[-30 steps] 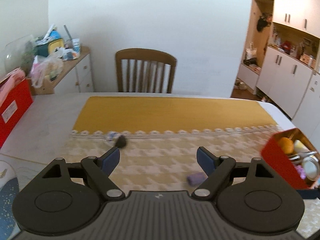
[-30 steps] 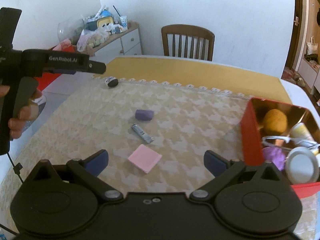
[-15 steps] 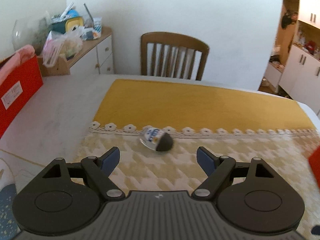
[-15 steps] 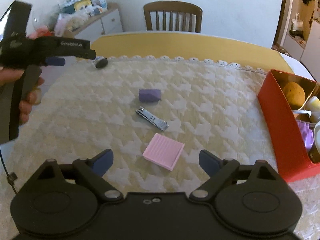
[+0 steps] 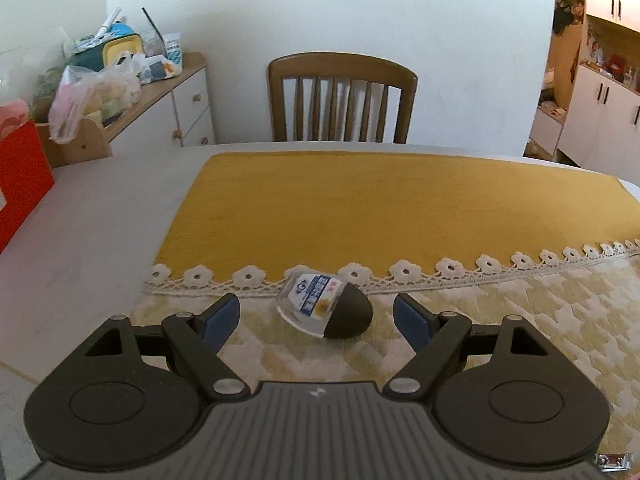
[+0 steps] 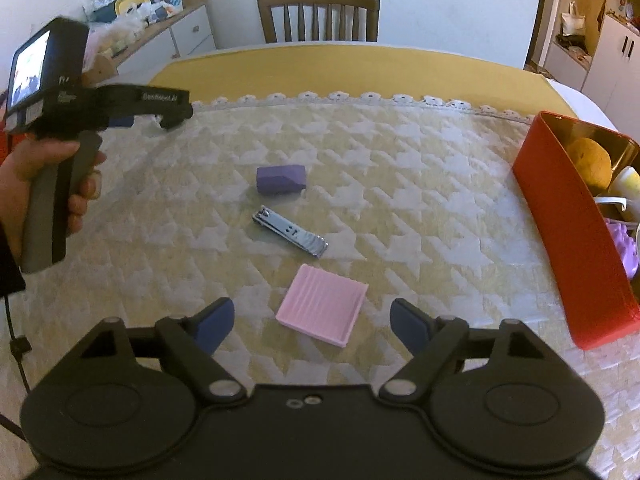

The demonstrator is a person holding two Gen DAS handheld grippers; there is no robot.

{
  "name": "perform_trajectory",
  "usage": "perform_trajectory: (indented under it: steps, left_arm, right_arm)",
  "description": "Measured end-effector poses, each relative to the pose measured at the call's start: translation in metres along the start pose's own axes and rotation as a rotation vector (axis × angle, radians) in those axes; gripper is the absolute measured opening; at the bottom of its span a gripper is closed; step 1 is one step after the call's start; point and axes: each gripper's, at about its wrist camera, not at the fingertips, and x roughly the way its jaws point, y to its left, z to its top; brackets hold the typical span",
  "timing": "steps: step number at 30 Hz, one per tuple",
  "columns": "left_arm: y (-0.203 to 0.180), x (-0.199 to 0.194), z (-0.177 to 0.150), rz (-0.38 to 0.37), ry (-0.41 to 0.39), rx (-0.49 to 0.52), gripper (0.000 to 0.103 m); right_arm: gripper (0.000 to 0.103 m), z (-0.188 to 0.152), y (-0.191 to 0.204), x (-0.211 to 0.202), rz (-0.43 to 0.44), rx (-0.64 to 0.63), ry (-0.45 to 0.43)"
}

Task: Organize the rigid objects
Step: 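Grasp the black-capped small bottle with the left tool while the right tool grasps the pink sticky pad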

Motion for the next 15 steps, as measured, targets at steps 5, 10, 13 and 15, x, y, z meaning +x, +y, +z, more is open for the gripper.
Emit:
perform_trajectory:
  steps: [5, 10, 13, 15]
  left_arm:
    - [-0.006, 0.012, -0.001, -0.028, 0.006, 0.042, 0.084]
    - [-0.004, 0.015, 0.0, -0.038, -0.004, 0.029, 0.082]
    - [-0.003, 0.016, 0.001, -0.028, -0.007, 0.032, 0.074]
    - [-0.004, 0.015, 0.002, -0.024, -0.008, 0.04, 0.061]
  right_arm:
    - [0.077, -0.001, -0.001, 0.002, -0.007, 0.012, 0.008]
    - [0.072, -0.002, 0.002, 0.002, -0.014, -0.002, 0.001]
    - [0.067, -0.004, 0.004, 0.002, -0.026, -0.02, -0.006]
    - [0.066, -0.005, 0.004, 0.001, -0.032, -0.026, -0.008]
